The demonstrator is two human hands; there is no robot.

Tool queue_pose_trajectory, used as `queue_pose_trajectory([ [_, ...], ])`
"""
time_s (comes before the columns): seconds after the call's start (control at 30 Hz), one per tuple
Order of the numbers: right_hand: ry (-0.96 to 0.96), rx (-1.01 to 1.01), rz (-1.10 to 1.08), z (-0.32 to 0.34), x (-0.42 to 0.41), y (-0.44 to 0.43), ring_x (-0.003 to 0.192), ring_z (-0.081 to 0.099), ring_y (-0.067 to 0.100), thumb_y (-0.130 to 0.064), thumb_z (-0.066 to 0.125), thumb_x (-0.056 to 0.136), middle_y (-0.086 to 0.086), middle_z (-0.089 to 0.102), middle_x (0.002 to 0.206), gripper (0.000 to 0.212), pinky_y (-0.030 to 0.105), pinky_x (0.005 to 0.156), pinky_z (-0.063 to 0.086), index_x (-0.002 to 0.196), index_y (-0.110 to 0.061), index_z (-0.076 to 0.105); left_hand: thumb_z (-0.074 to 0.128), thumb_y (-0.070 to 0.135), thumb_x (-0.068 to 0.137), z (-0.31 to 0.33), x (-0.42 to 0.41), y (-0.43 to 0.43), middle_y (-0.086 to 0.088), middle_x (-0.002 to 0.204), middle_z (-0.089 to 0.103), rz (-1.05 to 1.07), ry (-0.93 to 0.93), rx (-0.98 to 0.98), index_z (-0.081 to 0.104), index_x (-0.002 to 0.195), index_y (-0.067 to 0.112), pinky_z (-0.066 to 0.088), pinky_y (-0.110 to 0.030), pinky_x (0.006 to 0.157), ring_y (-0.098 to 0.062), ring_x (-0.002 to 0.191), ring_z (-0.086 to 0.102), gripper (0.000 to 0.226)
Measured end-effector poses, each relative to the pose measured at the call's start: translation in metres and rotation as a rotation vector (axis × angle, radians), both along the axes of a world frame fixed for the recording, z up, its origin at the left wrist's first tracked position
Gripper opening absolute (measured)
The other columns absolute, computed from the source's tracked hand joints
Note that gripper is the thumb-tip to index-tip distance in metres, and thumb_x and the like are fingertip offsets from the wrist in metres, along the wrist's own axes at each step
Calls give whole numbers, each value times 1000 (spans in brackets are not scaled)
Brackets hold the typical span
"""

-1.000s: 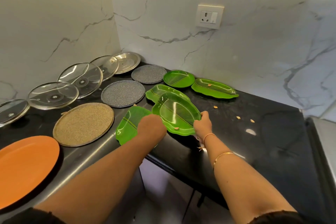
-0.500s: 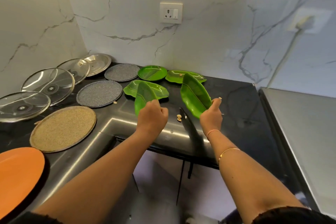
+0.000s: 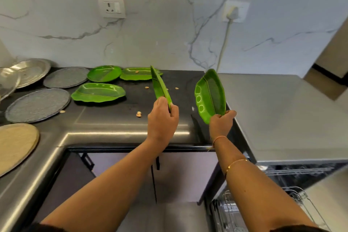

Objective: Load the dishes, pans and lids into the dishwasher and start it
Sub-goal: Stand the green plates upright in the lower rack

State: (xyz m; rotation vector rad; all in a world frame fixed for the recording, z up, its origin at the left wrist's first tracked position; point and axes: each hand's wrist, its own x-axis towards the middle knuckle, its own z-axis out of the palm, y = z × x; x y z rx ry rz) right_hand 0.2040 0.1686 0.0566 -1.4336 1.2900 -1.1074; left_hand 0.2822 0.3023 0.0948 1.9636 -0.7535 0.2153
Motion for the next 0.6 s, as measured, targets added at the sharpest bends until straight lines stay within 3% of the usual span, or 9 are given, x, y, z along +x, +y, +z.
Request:
queue_pose_trajectory([
  [0.17, -38, -34, -107, 6, -76, -19, 81, 45, 23, 6, 40, 91, 15, 47, 94, 16, 15, 57, 29, 101, -6, 37, 42, 15, 96, -3, -76, -35, 5, 65, 34, -86, 27, -93, 31, 67, 16, 17, -25, 57, -17, 60, 32, 31],
  [0.27, -14, -59, -136, 4, -137, -33, 79, 47, 25, 1, 44, 93, 12, 48, 90, 14, 21, 61, 28, 95, -9, 34, 42, 11, 96, -15, -135, -48, 8, 63, 30, -159, 54, -129, 22, 64, 24, 18, -25, 59, -17, 62, 29, 41],
  [0.4, 61, -144, -97, -3, -225, -48, 77, 47, 24, -5, 46, 95, 9, 48, 87, 13, 29, 66, 34, 94, -9, 34, 43, 12, 97, -36, -219, -61, 7, 63, 33, -177, 123, -107, 25, 64, 23, 16, -25, 58, -12, 57, 32, 39],
  [0.6, 153, -233, -77, -19, -341, -64, 61, 41, 17, -6, 47, 96, -7, 37, 67, 17, 24, 54, 23, 87, -7, 33, 41, 22, 95, -62, -325, -73, 6, 62, 36, -290, 139, -113, 33, 66, 24, 21, -23, 53, -5, 59, 41, 30],
])
